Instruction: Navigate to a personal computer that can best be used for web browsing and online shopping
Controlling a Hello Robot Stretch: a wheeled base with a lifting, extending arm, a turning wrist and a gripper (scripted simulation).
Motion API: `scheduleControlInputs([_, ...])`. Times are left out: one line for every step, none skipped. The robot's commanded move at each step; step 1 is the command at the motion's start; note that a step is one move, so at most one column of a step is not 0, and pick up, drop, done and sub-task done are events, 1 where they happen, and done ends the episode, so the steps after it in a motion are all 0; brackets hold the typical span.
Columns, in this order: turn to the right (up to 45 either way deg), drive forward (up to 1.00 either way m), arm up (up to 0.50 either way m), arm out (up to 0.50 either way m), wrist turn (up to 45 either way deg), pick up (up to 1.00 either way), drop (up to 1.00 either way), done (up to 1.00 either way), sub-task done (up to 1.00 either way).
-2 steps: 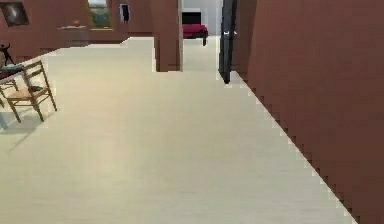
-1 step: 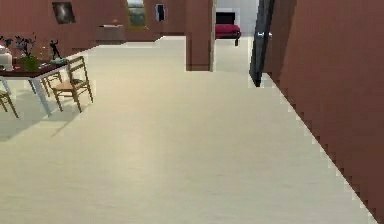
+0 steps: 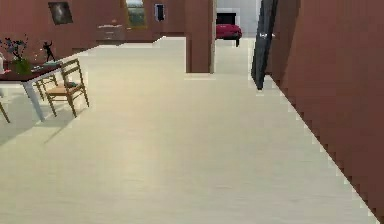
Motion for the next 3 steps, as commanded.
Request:
scheduleControlInputs([-36.0, 0.00, 0.00, 0.00, 0.0, 0.00, 0.00, 0.00, 0.00])
scheduleControlInputs([0.0, 0.45, 0.00, 0.00, 0.0, 0.00, 0.00, 0.00, 0.00])
scheduleControlInputs([-45.0, 0.00, 0.00, 0.00, 0.0, 0.00, 0.00, 0.00, 0.00])
